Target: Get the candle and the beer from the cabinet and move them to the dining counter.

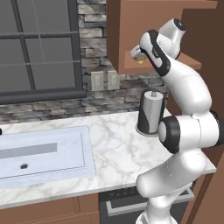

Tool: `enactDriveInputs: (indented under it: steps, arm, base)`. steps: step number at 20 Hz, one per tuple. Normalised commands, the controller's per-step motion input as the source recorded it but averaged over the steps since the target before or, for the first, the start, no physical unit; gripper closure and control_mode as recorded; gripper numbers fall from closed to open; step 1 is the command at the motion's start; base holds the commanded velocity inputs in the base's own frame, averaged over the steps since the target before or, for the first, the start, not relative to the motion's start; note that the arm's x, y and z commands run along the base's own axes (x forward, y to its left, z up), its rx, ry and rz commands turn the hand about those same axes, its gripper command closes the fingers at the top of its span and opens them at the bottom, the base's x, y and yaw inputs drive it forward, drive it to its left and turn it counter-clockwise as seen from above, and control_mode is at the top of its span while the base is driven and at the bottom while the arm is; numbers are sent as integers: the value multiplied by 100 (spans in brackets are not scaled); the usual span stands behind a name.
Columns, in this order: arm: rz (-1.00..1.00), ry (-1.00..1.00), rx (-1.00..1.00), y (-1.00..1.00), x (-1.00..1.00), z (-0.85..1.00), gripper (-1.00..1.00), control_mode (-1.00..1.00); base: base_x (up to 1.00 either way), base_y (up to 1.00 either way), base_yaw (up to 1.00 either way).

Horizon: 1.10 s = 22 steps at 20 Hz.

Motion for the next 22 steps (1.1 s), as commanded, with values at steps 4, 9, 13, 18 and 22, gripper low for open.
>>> enactDriveInputs:
  steps: [4, 9, 13, 18, 22]
  arm:
    - [0, 0, 0, 0, 0, 0, -100, -100]
    - [0, 0, 0, 0, 0, 0, -100, -100]
    - [0, 0, 0, 0, 0, 0, -100, -100]
    - [0, 0, 0, 0, 0, 0, -100, -100]
    - [0, 0, 0, 0, 0, 0, 100, -100]
  base:
    - [0, 0, 0]
    - [0, 0, 0]
    - [0, 0, 0]
    - [0, 0, 0]
    - [0, 0, 0]
